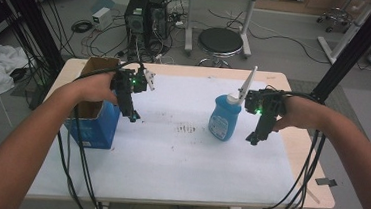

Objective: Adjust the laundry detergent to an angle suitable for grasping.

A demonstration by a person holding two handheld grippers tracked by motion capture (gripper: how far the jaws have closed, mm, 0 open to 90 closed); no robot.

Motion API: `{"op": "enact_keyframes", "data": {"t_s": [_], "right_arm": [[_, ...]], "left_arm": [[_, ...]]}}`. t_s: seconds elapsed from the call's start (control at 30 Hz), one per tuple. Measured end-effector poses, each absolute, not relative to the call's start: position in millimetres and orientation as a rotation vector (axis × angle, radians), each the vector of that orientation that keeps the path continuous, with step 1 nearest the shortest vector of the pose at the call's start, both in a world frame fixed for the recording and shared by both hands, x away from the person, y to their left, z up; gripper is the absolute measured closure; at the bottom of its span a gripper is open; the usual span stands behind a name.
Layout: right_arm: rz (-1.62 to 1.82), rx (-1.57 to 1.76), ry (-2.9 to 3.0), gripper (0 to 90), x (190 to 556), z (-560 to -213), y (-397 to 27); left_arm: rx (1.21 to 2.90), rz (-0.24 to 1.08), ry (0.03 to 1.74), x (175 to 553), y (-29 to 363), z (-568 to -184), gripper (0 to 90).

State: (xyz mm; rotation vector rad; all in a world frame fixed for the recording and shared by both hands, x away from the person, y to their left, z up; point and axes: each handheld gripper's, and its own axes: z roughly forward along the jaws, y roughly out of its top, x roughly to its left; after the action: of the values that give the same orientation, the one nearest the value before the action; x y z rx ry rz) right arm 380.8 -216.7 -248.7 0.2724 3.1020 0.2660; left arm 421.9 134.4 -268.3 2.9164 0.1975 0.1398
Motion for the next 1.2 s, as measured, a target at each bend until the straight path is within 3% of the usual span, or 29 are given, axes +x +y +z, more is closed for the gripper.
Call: {"op": "enact_keyframes", "data": {"t_s": [1.2], "right_arm": [[0.271, 0.284, 3.063, 1.7, 373.0, -243.4, -220.3]], "left_arm": [[2.915, 0.186, 0.217, 413.2, 138.8, -266.2, 3.7]]}}
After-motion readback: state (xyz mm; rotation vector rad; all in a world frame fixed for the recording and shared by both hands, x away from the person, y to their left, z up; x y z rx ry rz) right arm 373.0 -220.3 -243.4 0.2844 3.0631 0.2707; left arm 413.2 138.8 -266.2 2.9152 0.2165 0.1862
